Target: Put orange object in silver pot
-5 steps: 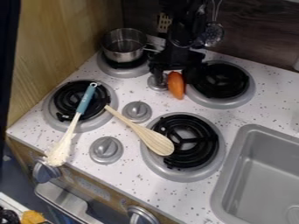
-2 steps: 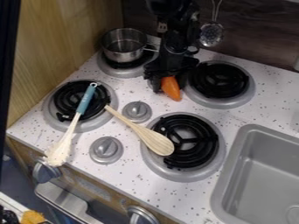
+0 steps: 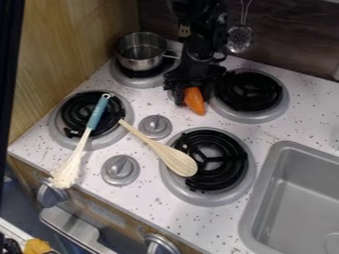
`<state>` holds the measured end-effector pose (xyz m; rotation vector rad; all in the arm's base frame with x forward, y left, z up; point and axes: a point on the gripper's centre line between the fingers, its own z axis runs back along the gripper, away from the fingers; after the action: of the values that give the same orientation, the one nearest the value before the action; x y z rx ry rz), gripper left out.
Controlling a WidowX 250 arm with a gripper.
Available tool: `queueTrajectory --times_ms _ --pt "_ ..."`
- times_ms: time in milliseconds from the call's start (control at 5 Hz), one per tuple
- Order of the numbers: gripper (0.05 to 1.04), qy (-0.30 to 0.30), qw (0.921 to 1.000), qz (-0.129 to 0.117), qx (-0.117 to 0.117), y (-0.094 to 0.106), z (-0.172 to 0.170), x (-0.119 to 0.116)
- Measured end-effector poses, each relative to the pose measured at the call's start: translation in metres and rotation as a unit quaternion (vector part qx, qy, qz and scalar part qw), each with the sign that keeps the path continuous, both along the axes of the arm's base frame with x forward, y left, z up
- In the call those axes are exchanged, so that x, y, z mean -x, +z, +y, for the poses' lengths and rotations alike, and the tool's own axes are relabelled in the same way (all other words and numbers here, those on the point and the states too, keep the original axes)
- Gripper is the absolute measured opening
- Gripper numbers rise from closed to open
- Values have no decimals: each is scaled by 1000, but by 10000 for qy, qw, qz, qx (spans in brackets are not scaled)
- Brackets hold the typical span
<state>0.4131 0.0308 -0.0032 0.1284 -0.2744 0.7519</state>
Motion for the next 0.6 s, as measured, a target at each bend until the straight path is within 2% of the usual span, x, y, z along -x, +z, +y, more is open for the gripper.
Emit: queueTrajectory --times_ms 200,400,600 --pt "670 -193 9997 111 -139 0 -6 4" --pt "669 -509 9963 -160 -673 25 -15 16" --pt "669 -584 9888 -566 -1254 54 -9 19"
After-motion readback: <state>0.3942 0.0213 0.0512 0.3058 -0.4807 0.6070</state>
